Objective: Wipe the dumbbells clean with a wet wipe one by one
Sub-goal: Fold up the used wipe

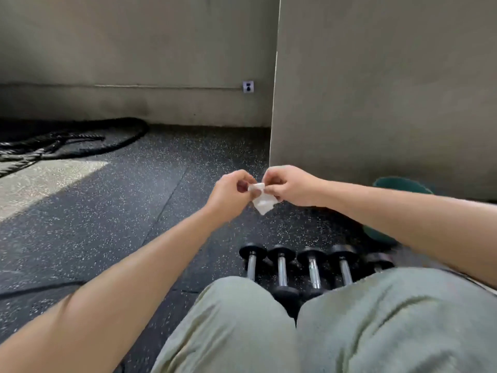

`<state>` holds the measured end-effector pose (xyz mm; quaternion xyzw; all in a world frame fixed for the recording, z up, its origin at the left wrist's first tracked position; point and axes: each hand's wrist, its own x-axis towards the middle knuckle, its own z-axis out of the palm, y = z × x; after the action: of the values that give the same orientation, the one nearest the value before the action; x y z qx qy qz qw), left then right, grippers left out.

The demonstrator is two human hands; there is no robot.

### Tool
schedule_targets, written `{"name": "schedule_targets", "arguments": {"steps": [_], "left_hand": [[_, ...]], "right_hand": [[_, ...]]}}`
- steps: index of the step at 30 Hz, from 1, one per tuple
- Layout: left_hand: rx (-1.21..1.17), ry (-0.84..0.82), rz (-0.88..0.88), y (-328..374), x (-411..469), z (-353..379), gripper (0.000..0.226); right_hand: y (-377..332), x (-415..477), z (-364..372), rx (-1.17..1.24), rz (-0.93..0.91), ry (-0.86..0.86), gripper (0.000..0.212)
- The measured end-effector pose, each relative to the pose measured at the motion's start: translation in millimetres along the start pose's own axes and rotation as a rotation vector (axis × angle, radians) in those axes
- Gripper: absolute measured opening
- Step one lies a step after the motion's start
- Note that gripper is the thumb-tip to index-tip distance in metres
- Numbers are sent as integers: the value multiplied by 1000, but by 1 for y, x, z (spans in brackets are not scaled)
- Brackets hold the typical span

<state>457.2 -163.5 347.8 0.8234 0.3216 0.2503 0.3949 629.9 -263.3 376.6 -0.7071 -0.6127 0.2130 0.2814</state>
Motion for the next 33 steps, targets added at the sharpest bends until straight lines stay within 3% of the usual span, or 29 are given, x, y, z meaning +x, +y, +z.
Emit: {"name": "schedule_targets", "arguments": {"steps": [4, 6, 10, 13, 17, 21, 25, 29, 33], "left_hand": [[-114, 57, 80, 83, -22, -10, 20], [-115, 42, 77, 114, -34, -2, 25], [-78, 36, 80, 159, -51, 38, 26], [-195, 55, 64, 185, -56, 88, 22], [-391, 23, 13, 209, -45, 172, 26], [-465, 12, -11, 226, -12, 250, 27], [-359, -90, -26, 222, 52, 326, 17], [-237, -253, -64, 183, 107, 403, 2], [-248, -293, -52, 147, 152, 466, 9]], "right_hand": [[-44, -64, -57, 282, 41, 217, 3], [-49, -100, -69, 353, 80, 263, 12], [-35, -153, -78, 471, 131, 411, 11], [-6, -180, -86, 549, 168, 608, 7], [56, -205, -94, 573, 287, 812, 4], [119, -196, -124, 730, 441, 909, 4], [204, -173, -136, 826, 653, 1034, 4], [293, -150, -122, 745, 906, 1048, 10], [370, -117, -124, 792, 1079, 1175, 11]]}}
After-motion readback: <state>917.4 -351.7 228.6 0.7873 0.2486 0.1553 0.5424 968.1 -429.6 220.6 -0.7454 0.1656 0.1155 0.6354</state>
